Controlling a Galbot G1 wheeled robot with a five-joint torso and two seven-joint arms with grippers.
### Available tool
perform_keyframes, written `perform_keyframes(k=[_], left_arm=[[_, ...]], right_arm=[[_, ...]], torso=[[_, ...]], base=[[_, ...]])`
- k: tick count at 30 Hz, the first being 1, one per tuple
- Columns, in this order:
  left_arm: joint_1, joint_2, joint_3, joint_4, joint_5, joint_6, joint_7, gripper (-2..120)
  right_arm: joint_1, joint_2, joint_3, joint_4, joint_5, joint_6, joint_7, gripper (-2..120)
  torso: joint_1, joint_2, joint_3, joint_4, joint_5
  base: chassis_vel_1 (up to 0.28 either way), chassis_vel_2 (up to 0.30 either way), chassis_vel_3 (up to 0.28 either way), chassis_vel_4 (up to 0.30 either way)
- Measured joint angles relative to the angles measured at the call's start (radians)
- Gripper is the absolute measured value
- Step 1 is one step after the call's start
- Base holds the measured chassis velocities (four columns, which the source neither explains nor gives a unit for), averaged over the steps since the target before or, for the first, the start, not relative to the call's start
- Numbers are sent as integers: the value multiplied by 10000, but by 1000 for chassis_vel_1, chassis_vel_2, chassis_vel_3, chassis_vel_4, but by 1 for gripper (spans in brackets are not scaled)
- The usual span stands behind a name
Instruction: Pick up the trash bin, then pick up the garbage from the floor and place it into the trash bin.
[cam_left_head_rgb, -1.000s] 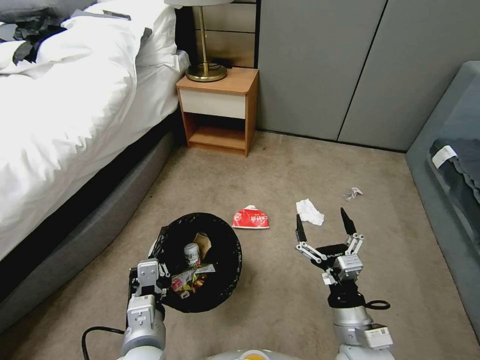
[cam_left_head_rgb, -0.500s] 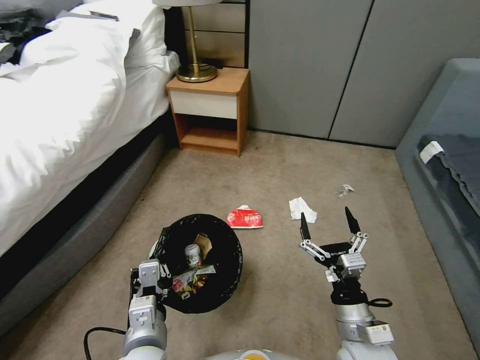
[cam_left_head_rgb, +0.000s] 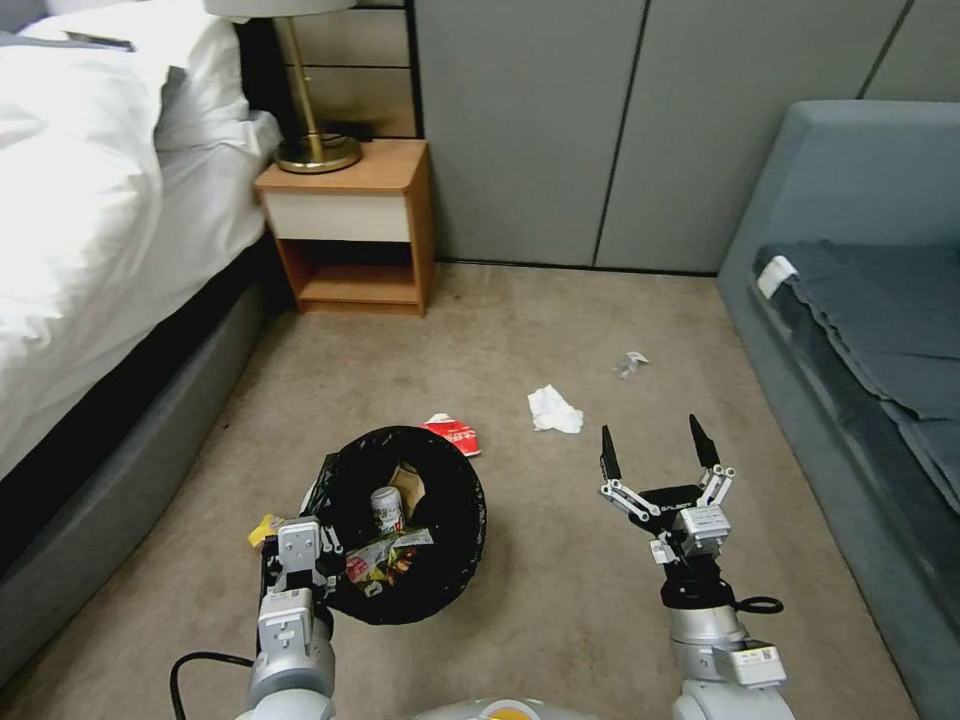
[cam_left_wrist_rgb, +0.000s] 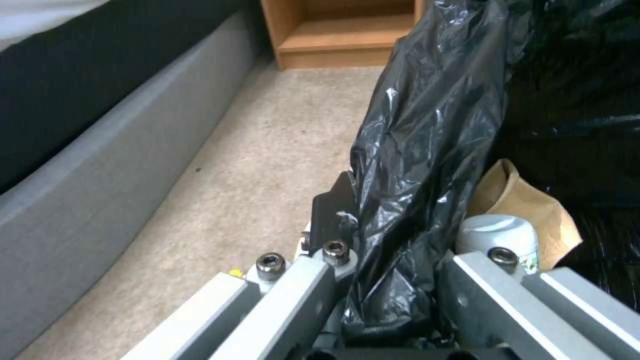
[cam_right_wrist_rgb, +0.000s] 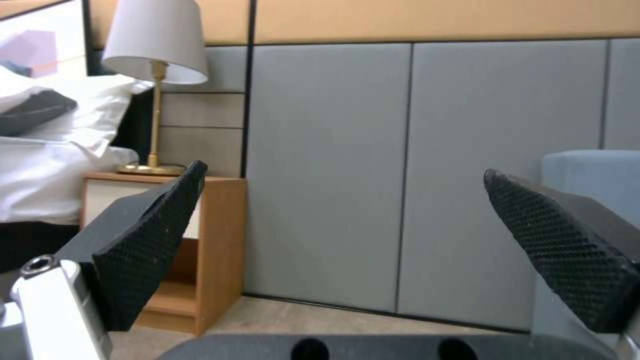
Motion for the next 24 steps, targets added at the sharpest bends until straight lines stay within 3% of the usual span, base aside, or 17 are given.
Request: perform_keyframes(k=[24], left_arm=[[-43, 45, 19, -5, -362, -276, -143, 1]], right_arm=[[135, -12, -70, -20, -36, -74, -112, 100]], torso=[[0, 0, 0, 1, 0]], base=[[-4, -3, -4, -3]])
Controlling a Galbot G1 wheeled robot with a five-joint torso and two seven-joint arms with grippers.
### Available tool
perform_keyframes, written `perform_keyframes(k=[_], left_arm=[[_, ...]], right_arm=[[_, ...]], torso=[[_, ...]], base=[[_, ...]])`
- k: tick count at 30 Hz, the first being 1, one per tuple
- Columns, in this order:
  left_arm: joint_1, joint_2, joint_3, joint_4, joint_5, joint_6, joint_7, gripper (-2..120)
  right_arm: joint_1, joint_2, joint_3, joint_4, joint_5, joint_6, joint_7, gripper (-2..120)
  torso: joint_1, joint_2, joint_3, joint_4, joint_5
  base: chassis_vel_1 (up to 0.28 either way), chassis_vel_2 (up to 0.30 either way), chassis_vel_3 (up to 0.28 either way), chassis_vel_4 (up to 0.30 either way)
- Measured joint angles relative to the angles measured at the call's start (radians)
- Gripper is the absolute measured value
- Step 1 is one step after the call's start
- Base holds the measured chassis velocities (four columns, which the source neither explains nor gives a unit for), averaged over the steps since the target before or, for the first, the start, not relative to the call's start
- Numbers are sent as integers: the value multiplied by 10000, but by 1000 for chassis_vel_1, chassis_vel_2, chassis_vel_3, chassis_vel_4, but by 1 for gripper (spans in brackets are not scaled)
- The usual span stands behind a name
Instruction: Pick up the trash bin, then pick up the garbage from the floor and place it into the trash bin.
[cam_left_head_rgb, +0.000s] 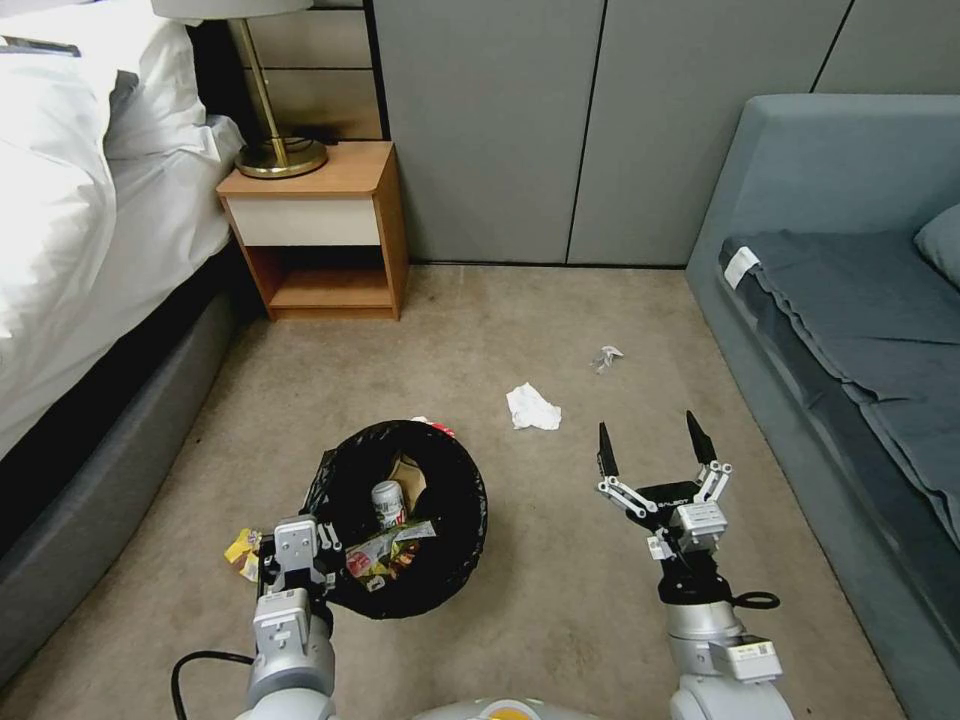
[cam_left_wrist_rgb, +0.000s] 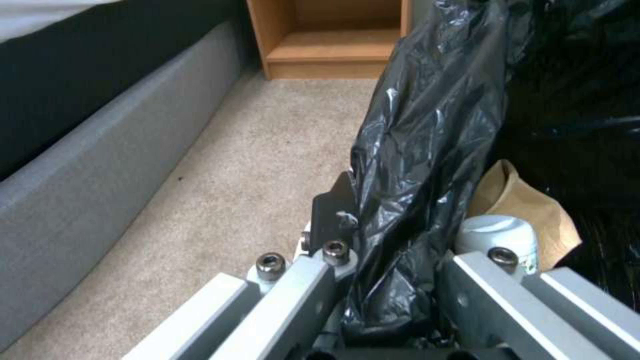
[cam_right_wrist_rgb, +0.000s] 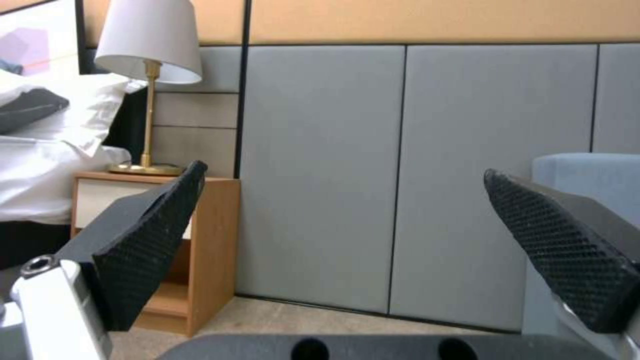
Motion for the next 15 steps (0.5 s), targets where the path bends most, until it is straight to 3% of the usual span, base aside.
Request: perform_keyframes(k=[8, 15], left_arm=[[23, 14, 0, -46, 7, 25, -6, 1], [59, 18, -7, -71, 8, 32, -10, 1]], right_arm=[[7, 10, -29, 2, 4, -1, -81, 100], [6, -3, 11, 22, 7, 1, -111, 100]], torso=[[0, 0, 0, 0, 0], [0, 0, -1, 1, 0]], base=[[-7, 3, 4, -8], [-112, 107, 116, -112]])
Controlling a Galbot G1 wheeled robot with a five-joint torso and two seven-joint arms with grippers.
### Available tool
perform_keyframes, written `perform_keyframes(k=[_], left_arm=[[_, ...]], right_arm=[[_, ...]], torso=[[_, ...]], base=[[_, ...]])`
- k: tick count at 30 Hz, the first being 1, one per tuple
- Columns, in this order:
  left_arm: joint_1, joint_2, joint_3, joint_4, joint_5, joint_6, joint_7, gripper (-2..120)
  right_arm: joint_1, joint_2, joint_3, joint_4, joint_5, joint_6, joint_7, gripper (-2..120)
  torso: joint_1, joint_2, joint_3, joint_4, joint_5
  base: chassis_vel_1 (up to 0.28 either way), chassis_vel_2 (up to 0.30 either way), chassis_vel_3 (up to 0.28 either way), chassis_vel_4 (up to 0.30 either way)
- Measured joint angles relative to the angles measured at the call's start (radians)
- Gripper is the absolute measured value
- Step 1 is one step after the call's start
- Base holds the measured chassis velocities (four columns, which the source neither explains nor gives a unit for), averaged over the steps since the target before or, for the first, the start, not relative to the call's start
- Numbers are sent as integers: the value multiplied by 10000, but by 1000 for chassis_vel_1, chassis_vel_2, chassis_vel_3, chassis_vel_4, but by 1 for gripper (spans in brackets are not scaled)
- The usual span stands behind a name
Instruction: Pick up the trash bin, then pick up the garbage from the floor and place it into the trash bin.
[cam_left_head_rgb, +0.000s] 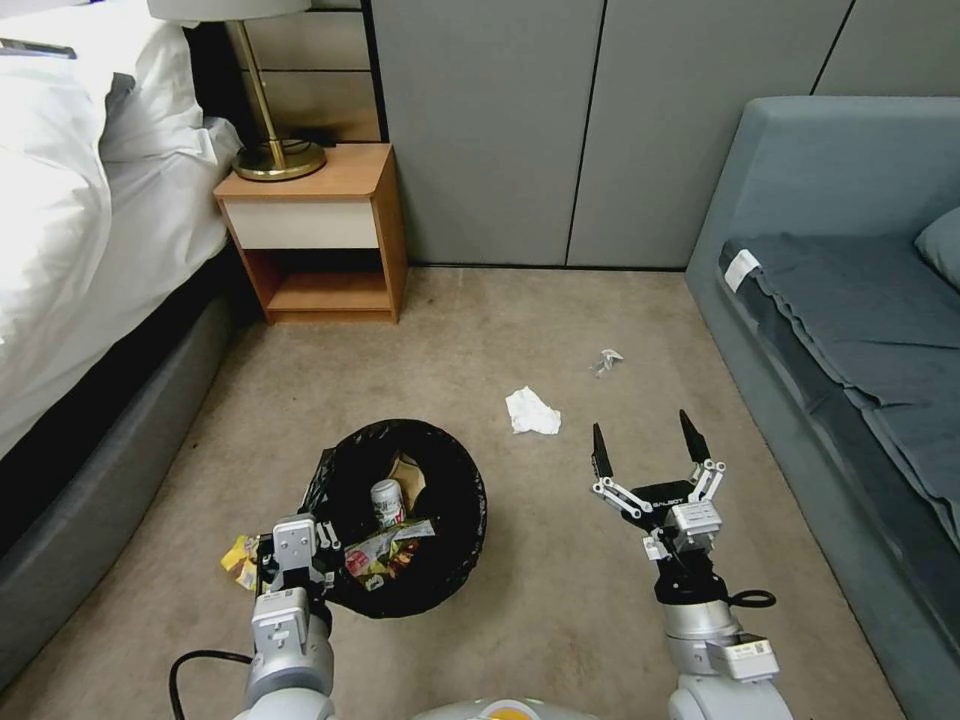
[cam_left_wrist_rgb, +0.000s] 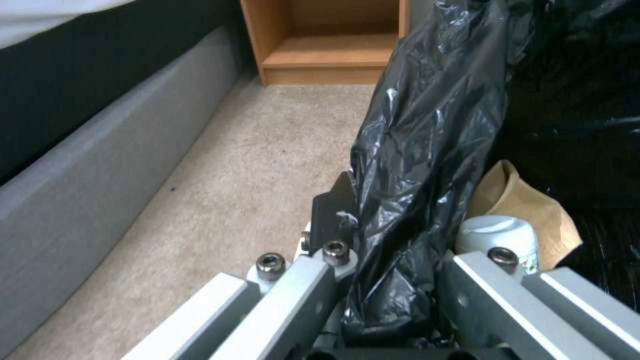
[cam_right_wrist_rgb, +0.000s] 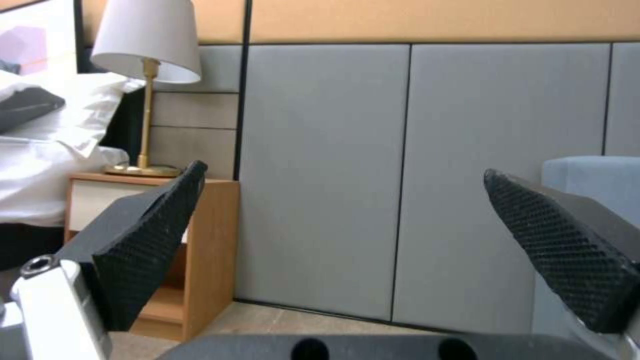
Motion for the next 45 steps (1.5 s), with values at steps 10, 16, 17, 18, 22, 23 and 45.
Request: perform_keyframes(k=[10, 16, 17, 18, 22, 23, 45], left_arm=[[-14, -12, -52, 0, 30, 16, -52, 1], [-52, -17, -64, 0, 33, 23, -56, 1], [-57, -18, -64, 1, 33, 24, -57, 1], [-57, -18, -64, 1, 33, 24, -57, 1], [-62, -20, -68, 17, 33, 27, -57, 1], [-62, -19, -70, 22, 33, 27, -57, 1], [21, -11, -81, -5, 28, 13, -56, 1]], right_arm=[[61, -16, 69, -24, 27, 10, -33, 100], [121, 0, 66, -66, 41, 0, -33, 100], [125, 2, 64, -68, 41, 0, -33, 100], [125, 2, 64, -68, 41, 0, -33, 100], [145, 2, 67, -97, 55, 7, -57, 100], [150, 2, 69, -100, 64, 17, -72, 100], [950, -159, 28, -40, 96, 28, -388, 100]], torso=[[0, 0, 1, 0, 0], [1, 0, 2, 0, 3], [1, 0, 2, -1, 0], [1, 0, 2, -1, 0], [1, 0, 1, 0, -2], [1, 0, 2, -1, -1], [1, 0, 1, -1, 1]], base=[[-230, 238, 239, -232], [-244, 248, 248, -249], [-245, 223, 226, -229], [-245, 223, 226, -229], [-210, 232, 248, -237], [-245, 238, 239, -206], [-46, 46, 46, -50]])
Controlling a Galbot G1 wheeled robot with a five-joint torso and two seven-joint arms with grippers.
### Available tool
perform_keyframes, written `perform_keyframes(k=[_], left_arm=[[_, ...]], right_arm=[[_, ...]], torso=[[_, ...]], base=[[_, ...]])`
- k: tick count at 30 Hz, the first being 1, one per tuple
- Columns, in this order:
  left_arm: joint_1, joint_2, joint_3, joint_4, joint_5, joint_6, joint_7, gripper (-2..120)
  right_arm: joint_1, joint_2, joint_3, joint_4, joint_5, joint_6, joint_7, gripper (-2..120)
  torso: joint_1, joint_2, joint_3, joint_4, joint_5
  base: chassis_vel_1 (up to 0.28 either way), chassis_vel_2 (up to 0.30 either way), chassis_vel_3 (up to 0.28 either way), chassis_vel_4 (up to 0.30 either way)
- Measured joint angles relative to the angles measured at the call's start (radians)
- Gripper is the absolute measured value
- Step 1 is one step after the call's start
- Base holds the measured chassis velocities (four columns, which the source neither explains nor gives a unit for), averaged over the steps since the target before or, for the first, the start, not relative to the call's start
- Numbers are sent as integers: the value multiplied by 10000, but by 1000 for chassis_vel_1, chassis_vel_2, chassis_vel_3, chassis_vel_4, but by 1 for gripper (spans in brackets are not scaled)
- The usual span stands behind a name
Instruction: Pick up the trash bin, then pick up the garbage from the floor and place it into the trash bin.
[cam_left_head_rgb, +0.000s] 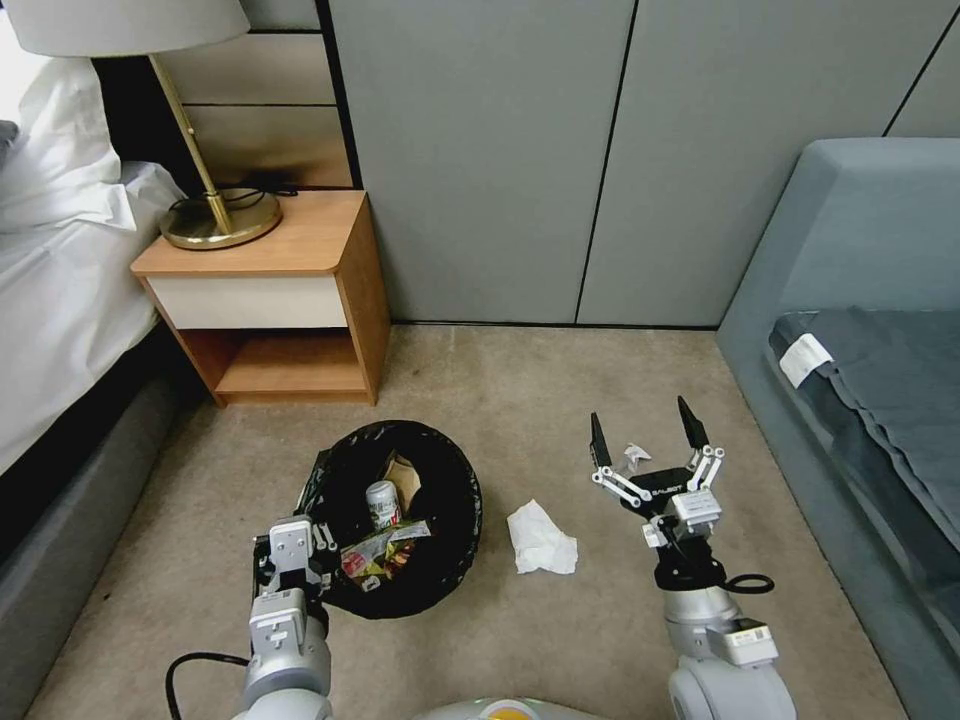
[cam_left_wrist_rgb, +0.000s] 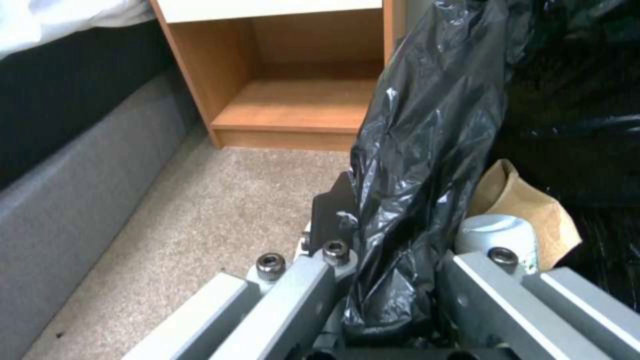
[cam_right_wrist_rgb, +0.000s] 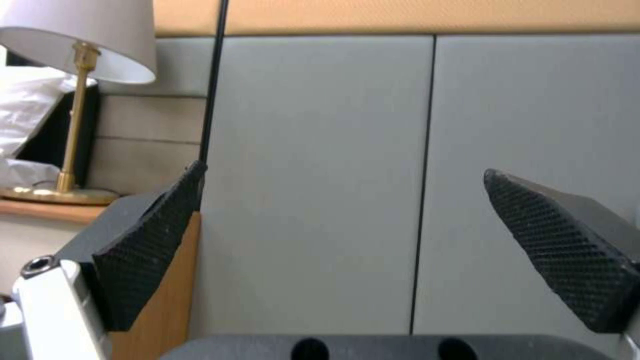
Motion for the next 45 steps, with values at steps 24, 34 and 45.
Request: perform_keyframes(k=[24, 34, 45], left_arm=[[-26, 26, -103, -72, 4, 31, 25, 1], [65, 9, -123, -163, 10, 32, 41, 1], [137, -73, -82, -219, 131, 17, 42, 1]], right_arm=[[2500, -1261, -2540, -2603, 1657, -5774, 264, 100], [3249, -1683, -3223, -4253, 2047, -7227, -268, 100], [3997, -1910, -3613, -5548, 2351, -7986, -1168, 100]], torso=[[0, 0, 0, 1, -1], [0, 0, 0, 0, 0], [0, 0, 1, 0, 0]], base=[[0, 0, 0, 0], [0, 0, 0, 0], [0, 0, 0, 0]])
